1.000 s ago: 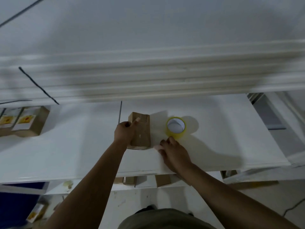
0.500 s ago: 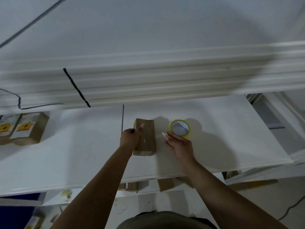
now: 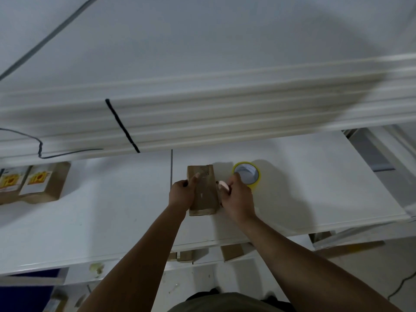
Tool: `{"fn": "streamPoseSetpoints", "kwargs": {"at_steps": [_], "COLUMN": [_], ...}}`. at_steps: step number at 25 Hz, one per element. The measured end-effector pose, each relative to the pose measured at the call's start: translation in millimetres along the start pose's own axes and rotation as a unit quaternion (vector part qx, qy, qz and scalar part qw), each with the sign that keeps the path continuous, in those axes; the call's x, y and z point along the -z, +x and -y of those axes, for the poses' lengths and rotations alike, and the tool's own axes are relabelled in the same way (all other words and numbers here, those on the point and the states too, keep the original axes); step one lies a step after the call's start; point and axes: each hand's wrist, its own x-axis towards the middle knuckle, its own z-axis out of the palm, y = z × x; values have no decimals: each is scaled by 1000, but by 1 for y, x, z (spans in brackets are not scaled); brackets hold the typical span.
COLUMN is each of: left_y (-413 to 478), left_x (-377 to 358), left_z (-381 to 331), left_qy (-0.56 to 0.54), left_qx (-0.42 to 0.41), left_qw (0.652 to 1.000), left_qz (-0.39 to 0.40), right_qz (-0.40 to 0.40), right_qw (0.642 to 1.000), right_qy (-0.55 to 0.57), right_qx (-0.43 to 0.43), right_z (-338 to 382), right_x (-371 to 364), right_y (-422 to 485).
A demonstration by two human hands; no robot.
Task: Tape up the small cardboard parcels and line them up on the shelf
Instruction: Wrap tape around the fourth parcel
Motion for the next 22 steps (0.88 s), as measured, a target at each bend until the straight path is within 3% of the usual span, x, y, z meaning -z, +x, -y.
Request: {"fn": "streamPoseSetpoints", "kwargs": {"at_steps": [4,8,13,17,19,22], "left_y": [-1,-8,-38,-68,-82,-98], "left_x": [-1,7,32,34,28,21], "left_z": [-2,-3,-10,-20,-24,-29], "left_qy": [8,-83,-191,-211,-223,-265], "left_qx": [0,12,-25,-66,-88,-68], "left_qw": [1000,996,981,975,971,962], "left_qz": [-9,-20,-9,-1,0,8], "right_qz": [70,93,98,-41,-16,36], "right_qw": [990,988,951,999,993,991], "right_qy": [-110,-119,-291,2,96,113], "right_qx": [61,-1,-24,21,63,55], "right_z": [-13,-30,-22,18,43,60], "right_x": [9,29,53,57,50,32], "right_y": [-7,-11,-19,-34,-49,-70]}}
